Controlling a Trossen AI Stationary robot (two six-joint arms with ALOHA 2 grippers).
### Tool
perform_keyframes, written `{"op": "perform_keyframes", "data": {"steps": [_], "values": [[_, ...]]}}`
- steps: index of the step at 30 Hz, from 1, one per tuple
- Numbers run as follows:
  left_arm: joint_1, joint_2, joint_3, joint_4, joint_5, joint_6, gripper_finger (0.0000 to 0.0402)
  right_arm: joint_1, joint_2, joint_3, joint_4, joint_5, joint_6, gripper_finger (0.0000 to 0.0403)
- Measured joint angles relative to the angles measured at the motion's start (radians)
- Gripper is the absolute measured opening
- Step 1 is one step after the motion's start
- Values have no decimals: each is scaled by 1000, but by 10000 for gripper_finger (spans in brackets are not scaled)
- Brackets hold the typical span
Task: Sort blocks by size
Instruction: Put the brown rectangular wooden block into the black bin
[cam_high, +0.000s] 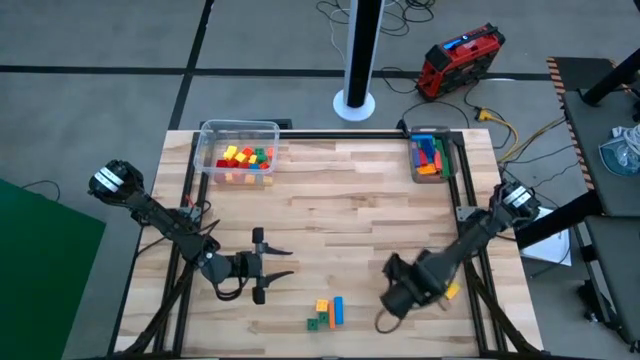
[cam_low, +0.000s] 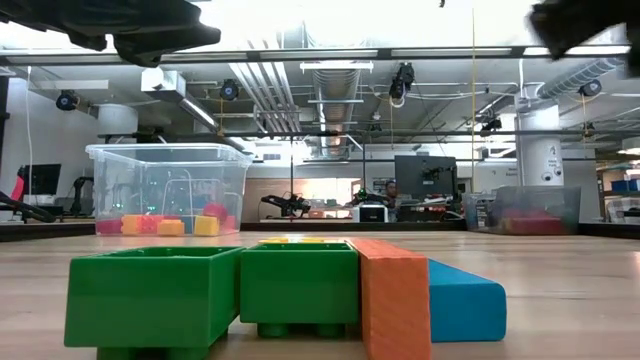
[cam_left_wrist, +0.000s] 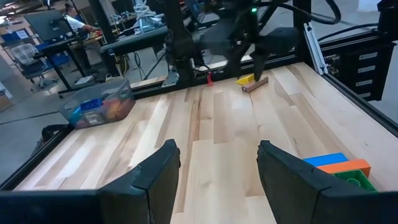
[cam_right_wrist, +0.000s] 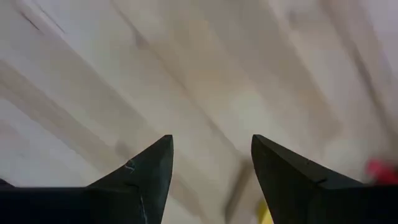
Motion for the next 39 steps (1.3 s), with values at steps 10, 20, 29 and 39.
{"op": "perform_keyframes", "data": {"steps": [10, 20, 29, 39], "values": [[9, 0, 0, 0, 0, 2, 191, 127, -1, -46, -71, -45, 333, 76], [9, 0, 0, 0, 1, -9, 191, 133, -1, -214, 102, -131, 374, 10], [9, 0, 0, 0, 1, -9, 191, 137, 7, -267, 126, -159, 395, 9], [11, 0, 0, 0, 1, -5, 191, 132, 4, -230, 157, 171, 348, 9]]}}
